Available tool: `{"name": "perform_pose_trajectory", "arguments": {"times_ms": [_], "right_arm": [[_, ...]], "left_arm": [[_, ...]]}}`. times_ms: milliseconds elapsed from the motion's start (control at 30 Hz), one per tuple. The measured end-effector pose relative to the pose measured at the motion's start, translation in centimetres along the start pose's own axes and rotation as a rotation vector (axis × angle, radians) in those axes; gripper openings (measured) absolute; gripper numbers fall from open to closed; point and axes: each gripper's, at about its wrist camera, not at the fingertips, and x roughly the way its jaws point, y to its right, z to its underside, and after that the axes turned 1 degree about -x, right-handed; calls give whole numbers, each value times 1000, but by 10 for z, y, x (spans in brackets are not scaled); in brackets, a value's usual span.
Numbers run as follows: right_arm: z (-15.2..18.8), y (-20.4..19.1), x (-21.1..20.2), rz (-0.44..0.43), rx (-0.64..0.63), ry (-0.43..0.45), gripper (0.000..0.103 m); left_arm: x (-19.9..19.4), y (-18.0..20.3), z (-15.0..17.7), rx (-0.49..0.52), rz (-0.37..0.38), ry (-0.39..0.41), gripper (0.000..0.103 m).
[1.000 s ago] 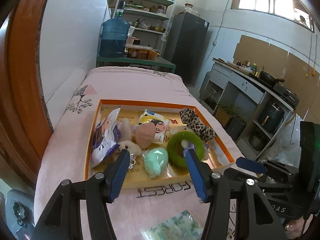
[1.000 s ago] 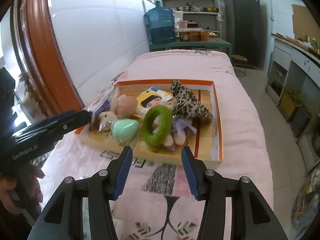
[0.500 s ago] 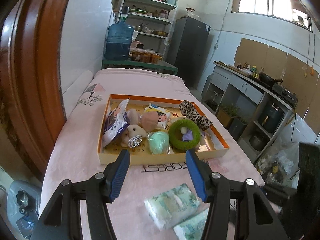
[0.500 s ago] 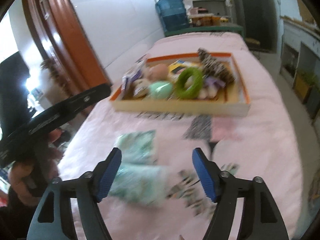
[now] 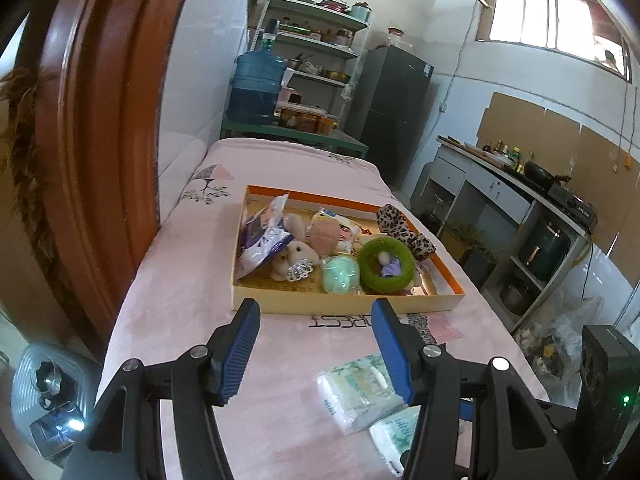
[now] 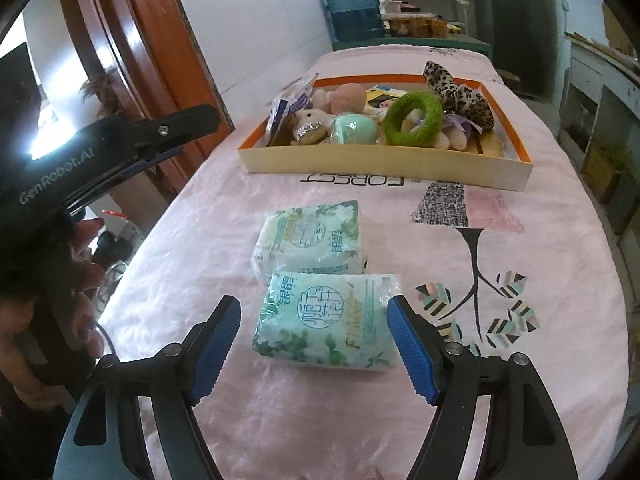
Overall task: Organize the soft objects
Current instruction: 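Grasp the 'Flower' tissue pack with the right tool while the left tool grasps the other tissue pack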
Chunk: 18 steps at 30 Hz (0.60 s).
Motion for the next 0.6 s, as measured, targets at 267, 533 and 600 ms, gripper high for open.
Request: {"name": "perform_pose_trajectory", "arguments": {"times_ms": [267,533,600], "right_arm": [[2,-6,11,121,-38,-22,78],[4,6,27,80,19,-84,78],[5,13,24,55,46,-79,74]], "left_arm": [[4,-5,6,-1,8,-17,58],[19,7,16,116,95,-79,58],[25,13,19,202,149,-103,58]]}}
